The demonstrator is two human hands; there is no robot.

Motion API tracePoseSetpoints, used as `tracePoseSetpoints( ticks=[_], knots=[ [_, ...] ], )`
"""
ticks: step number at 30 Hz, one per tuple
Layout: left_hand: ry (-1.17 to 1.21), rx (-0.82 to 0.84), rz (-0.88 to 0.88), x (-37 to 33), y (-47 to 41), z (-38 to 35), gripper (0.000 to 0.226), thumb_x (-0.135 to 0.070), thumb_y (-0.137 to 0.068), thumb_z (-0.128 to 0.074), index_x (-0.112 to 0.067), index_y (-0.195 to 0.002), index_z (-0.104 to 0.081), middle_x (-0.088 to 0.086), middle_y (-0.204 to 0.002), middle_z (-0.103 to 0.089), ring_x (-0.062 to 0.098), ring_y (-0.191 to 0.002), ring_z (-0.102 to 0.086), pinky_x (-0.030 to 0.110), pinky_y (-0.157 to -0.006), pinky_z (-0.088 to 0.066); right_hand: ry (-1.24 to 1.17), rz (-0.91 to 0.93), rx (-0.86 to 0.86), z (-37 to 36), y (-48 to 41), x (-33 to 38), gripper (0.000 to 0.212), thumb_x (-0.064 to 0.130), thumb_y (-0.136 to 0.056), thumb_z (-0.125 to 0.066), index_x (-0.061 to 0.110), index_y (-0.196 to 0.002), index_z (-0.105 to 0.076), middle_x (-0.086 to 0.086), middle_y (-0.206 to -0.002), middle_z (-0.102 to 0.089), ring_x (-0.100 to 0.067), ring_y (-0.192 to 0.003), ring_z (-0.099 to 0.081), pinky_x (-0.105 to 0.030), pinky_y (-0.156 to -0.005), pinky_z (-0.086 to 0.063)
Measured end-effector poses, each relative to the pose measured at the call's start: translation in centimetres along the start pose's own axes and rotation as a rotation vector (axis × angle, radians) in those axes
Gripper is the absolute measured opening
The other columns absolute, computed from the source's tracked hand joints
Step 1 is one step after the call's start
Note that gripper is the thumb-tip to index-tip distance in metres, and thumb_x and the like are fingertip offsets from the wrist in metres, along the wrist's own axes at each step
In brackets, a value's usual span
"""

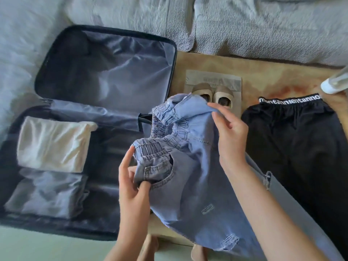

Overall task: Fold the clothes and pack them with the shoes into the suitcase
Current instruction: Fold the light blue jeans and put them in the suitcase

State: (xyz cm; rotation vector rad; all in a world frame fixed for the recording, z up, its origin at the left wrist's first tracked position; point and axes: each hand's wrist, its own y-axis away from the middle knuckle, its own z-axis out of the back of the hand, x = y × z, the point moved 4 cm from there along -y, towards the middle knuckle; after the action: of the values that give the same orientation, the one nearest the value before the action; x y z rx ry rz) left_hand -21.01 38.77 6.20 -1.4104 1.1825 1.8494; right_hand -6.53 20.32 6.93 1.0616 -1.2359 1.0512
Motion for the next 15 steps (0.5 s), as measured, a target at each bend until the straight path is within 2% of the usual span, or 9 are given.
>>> tracePoseSetpoints(
  ticks=[2,5,7,8,9,11,13,15],
  knots=[
    [-0.029,-0.123,-0.023,-0.2,0.0,3.4,0.078,0.013,-0.078,-0.044,-0.041,-0.134,-0.045,0.012,-0.094,-0.060,0.017,-0.088,-0.058,0.037,-0.088,-0.044,0.007,0.022,0.088,-3.5,0.4,0.8,0.026,0.000,-0.092,-0.055,0.019,-0.101,-0.070,0.015,-0.089,-0.068,0.009,-0.082,-0.058,-0.007,-0.078,-0.039],
    [-0.067,-0.241,-0.011,0.5,-0.2,7.2,0.077,0.007,-0.074,-0.044,-0.043,-0.132,-0.044,0.007,-0.096,-0.060,0.011,-0.086,-0.059,0.034,-0.085,-0.045,-0.007,0.037,0.169,-7.8,0.9,0.9,0.028,0.002,-0.092,-0.055,0.024,-0.101,-0.069,0.020,-0.095,-0.070,0.007,-0.093,-0.061,-0.009,-0.084,-0.040],
    [-0.102,-0.276,0.063,1.9,-0.4,8.6,0.075,0.005,-0.075,-0.047,-0.049,-0.128,-0.043,0.005,-0.095,-0.059,0.005,-0.080,-0.059,0.032,-0.080,-0.046,0.118,0.048,0.237,-10.0,1.3,-0.6,0.027,0.003,-0.092,-0.055,0.023,-0.103,-0.070,0.015,-0.098,-0.070,0.004,-0.086,-0.062,-0.011,-0.079,-0.041],
    [-0.093,-0.288,0.123,2.8,-0.5,9.1,0.071,-0.004,-0.072,-0.049,-0.053,-0.123,-0.043,0.003,-0.094,-0.060,0.003,-0.078,-0.060,0.032,-0.079,-0.047,0.230,0.048,0.293,-10.9,1.6,-1.9,0.026,0.005,-0.092,-0.057,0.021,-0.107,-0.071,0.008,-0.100,-0.071,-0.001,-0.087,-0.063,-0.016,-0.080,-0.043],
    [-0.083,-0.293,0.182,3.8,-0.5,9.5,0.067,-0.013,-0.069,-0.051,-0.056,-0.119,-0.042,0.002,-0.094,-0.060,0.001,-0.077,-0.062,0.031,-0.079,-0.048,0.361,0.038,0.355,-11.6,1.9,-3.6,0.027,0.008,-0.090,-0.059,0.019,-0.113,-0.069,0.002,-0.105,-0.071,-0.010,-0.095,-0.064,-0.024,-0.089,-0.045],
    [-0.076,-0.297,0.274,5.3,-0.4,10.1,0.062,-0.024,-0.067,-0.054,-0.055,-0.119,-0.040,0.004,-0.093,-0.063,0.002,-0.075,-0.064,0.032,-0.077,-0.050,0.573,0.005,0.467,-12.5,2.6,-6.5,0.039,0.016,-0.087,-0.066,0.017,-0.126,-0.062,-0.008,-0.122,-0.065,-0.025,-0.119,-0.056,-0.042,-0.104,-0.039],
    [-0.087,-0.313,0.334,6.2,-0.5,10.7,0.068,-0.031,-0.067,-0.061,-0.046,-0.130,-0.039,0.003,-0.088,-0.065,0.005,-0.071,-0.064,0.033,-0.076,-0.051,0.640,-0.038,0.534,-12.9,3.1,-8.0,0.046,0.022,-0.086,-0.068,0.017,-0.131,-0.057,-0.012,-0.134,-0.057,-0.028,-0.131,-0.045,-0.048,-0.109,-0.031],
    [-0.099,-0.318,0.386,6.9,-1.0,11.3,0.080,-0.032,-0.072,-0.073,-0.035,-0.141,-0.033,-0.005,-0.077,-0.060,0.004,-0.067,-0.059,0.027,-0.074,-0.047,0.668,-0.060,0.544,-13.2,3.2,-8.2,0.043,0.027,-0.091,-0.063,0.019,-0.132,-0.056,-0.013,-0.144,-0.046,-0.026,-0.138,-0.035,-0.049,-0.114,-0.022]
  ],
)
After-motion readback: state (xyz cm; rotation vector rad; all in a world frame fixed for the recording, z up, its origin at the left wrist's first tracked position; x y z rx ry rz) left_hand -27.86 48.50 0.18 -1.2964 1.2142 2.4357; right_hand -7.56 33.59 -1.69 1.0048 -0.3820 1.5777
